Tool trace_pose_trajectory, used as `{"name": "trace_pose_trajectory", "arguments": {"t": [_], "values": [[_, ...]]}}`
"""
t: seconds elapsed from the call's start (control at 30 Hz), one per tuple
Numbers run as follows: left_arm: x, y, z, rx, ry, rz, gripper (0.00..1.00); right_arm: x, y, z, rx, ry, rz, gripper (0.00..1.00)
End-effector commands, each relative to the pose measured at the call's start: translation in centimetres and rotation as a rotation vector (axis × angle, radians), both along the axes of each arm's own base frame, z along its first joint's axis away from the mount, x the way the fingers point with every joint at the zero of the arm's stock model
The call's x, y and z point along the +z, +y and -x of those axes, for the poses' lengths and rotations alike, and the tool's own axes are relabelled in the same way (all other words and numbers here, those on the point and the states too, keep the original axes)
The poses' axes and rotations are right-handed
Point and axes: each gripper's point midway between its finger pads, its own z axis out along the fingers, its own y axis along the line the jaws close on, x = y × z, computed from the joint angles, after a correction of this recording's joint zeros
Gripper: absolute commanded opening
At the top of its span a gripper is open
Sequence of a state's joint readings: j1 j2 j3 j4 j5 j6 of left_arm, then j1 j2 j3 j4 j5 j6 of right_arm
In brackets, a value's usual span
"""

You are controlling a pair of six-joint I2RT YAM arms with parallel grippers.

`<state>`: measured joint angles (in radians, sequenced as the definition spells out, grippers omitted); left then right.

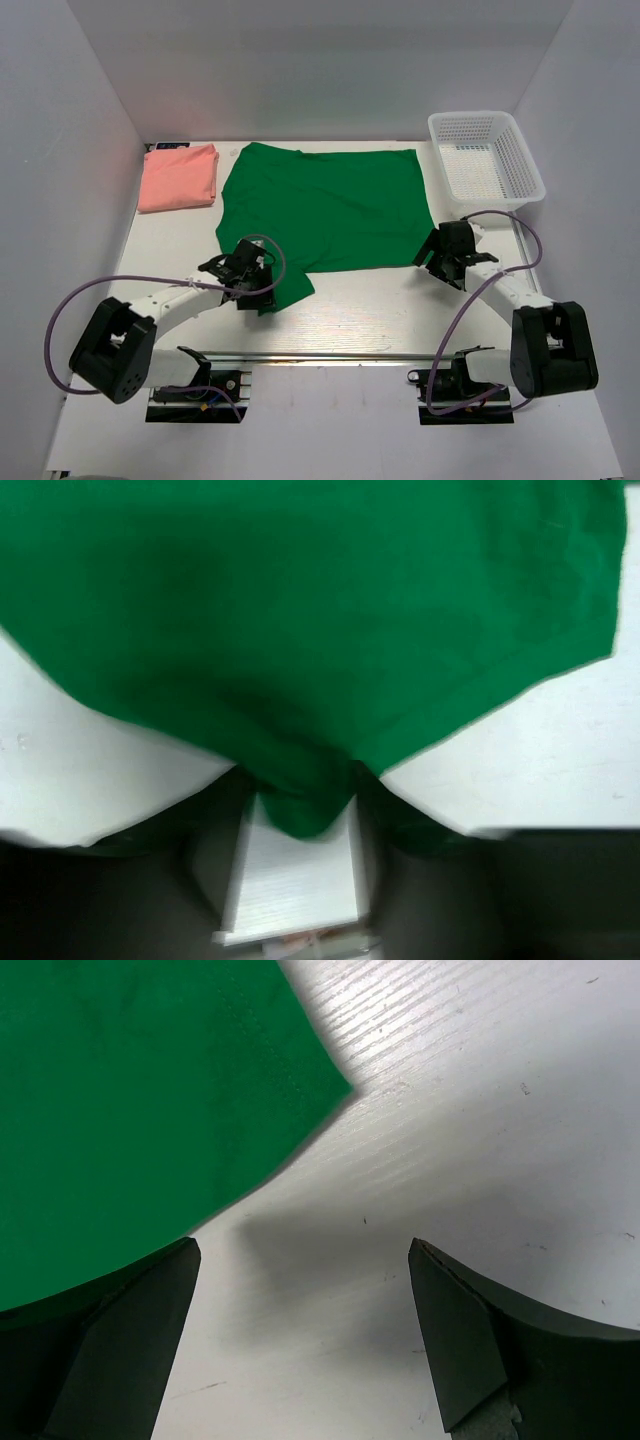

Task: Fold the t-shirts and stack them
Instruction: Flatten out the tshirt

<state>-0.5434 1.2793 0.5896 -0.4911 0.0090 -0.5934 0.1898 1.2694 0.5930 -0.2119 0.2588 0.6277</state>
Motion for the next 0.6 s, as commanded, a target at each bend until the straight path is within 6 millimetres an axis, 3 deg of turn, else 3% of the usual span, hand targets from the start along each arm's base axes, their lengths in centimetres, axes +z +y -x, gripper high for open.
{"name": "trace_pose_trajectory", "arguments": {"t": [0.0, 0.1, 0.13, 0.4, 0.57], "values": [[-3.0, 2.0, 1.9, 0.015, 0.085, -0.133, 0.49, 1.1, 0.1, -2.1, -0.03, -0.06, -0.021, 0.9], [-3.0, 1.6, 1.7, -0.002, 0.086, -0.145, 0.2, 0.7, -0.1, -2.3, -0.043, -0.048, -0.016, 0.9], [-3.3, 2.0, 1.8, 0.003, 0.093, -0.169, 0.0, 0.5, -0.2, -2.4, -0.048, -0.046, -0.014, 0.9], [-1.5, 1.4, 1.1, 0.003, 0.04, -0.153, 0.0, 0.6, -0.3, -3.9, -0.042, -0.058, -0.006, 0.89], [-0.1, 0.9, 0.6, -0.006, -0.001, -0.119, 0.0, 0.5, 0.2, -5.1, -0.048, -0.049, -0.037, 0.75]]}}
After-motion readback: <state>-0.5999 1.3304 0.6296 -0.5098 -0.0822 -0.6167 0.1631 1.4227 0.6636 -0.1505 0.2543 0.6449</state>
